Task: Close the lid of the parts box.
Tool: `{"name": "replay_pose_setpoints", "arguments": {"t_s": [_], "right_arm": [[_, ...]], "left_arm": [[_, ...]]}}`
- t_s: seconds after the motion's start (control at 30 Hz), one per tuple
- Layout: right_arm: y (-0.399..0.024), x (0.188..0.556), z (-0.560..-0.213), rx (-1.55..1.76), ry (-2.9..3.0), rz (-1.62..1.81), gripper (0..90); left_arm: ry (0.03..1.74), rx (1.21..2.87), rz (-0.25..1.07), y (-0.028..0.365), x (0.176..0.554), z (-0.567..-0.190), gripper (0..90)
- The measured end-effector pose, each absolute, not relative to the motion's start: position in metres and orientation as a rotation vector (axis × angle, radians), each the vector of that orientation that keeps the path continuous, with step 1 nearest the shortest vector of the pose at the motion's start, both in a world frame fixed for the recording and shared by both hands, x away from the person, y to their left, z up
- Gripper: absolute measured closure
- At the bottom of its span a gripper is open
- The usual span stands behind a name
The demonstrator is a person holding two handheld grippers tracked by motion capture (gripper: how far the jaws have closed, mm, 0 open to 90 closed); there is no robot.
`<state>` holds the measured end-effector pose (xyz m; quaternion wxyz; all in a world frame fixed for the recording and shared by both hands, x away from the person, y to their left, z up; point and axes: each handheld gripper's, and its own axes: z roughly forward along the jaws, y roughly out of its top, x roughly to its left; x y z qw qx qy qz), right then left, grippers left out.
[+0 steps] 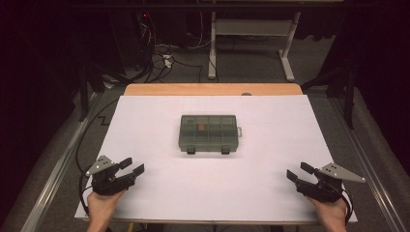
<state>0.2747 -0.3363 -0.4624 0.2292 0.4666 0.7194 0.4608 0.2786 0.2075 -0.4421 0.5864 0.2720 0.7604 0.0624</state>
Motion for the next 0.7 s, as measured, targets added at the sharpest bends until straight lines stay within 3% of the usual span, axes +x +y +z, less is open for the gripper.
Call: {"name": "replay_pose_setpoints", "arguments": {"t_s": [0.7], "right_arm": [[-0.3443, 0.2677, -0.4664, 1.296, 1.927, 1.278, 31.4]], "left_arm": [[1.822, 0.634, 0.121, 0.2092, 0.2829, -0.451, 37.6]]}}
